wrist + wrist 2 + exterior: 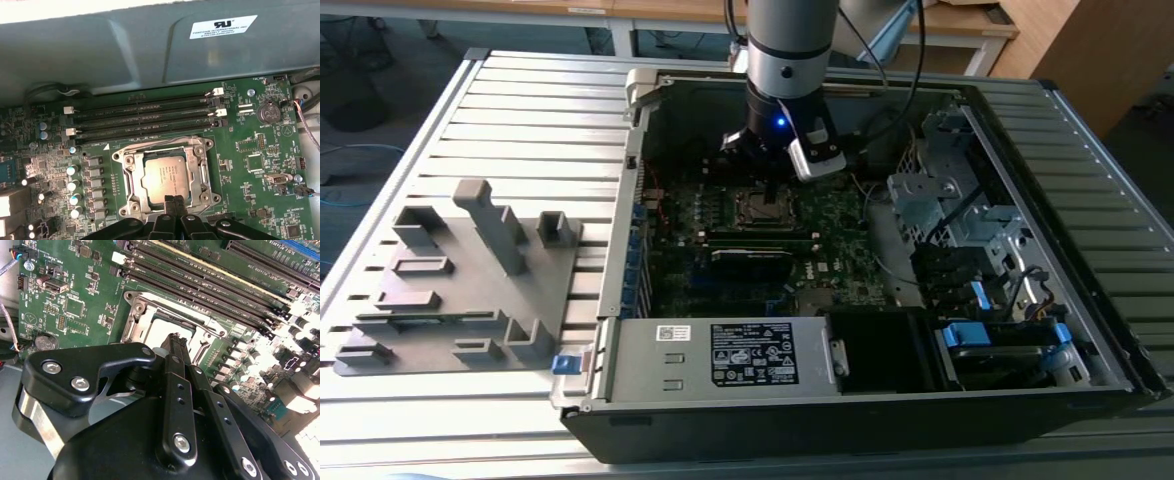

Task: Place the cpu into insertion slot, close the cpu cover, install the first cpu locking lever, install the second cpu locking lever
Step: 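Install the second cpu locking lever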

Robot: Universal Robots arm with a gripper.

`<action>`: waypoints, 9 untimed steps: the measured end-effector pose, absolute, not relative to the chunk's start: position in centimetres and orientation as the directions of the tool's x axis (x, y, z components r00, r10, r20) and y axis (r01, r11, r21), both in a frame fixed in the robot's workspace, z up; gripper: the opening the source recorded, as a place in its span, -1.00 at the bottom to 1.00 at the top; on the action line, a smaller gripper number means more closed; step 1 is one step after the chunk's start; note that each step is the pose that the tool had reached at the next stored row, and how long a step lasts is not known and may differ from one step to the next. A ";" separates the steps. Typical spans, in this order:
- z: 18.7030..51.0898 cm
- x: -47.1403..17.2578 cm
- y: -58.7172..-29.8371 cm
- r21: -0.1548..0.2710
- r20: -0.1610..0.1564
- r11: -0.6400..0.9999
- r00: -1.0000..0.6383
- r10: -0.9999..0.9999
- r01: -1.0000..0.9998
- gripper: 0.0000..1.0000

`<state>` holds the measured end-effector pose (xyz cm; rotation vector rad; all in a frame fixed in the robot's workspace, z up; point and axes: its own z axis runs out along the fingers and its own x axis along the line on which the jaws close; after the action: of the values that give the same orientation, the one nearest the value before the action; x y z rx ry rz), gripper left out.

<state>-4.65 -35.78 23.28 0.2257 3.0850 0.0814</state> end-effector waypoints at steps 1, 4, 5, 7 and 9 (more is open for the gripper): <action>23.3 -4.6 -35.8 0.056 -0.043 0.988 -0.988 0.147 0.144 -0.79; 23.3 -4.6 -35.8 0.056 -0.043 0.988 -0.988 0.147 0.144 -0.79; 23.4 -4.7 -35.8 0.056 -0.043 0.988 -0.988 0.147 0.144 -0.79; 23.5 -4.6 -35.8 0.056 -0.043 0.988 -0.988 0.147 0.144 -0.79; 23.7 -4.6 -35.8 0.056 -0.043 0.988 -0.988 0.147 0.144 -0.79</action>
<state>-4.65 -35.78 23.71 0.2257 3.0849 0.0815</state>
